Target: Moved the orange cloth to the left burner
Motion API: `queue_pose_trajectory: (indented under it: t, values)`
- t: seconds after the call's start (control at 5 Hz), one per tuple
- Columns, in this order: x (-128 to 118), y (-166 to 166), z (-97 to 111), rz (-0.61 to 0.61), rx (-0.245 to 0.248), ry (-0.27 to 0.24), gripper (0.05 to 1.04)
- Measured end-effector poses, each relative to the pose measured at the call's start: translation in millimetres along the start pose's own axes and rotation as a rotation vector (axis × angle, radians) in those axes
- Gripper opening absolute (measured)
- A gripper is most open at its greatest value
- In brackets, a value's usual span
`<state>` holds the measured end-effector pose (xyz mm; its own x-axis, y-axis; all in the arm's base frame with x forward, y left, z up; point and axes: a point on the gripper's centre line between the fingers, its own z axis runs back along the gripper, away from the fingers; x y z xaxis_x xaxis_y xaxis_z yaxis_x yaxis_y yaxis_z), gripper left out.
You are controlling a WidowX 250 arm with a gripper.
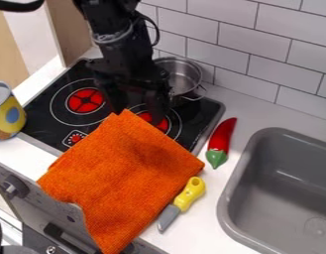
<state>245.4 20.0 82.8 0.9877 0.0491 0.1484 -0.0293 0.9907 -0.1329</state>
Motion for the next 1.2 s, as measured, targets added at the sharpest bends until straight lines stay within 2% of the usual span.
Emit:
queue_pose_trajectory:
  t: [0.2,0.4,0.6,0.8,1.0,1.2]
  values:
    - [-3.6,0.2,-4.7,-0.004,-0.003,0.023,1.001]
    - [-8.4,10.9,-3.2,-0.102,-0.018,0.05,1.001]
    - [-10.4,29.3,-2.9,-0.164,0.004,0.032,0.95]
    - [-22.4,41.3,-14.3,-0.242,0.035,0.073,0.697]
    - [-30.4,43.3,-30.2,-0.296,0.041,0.122,0.4]
    - [-40.1,33.5,-48.1,-0.37,0.007,0.181,0.173]
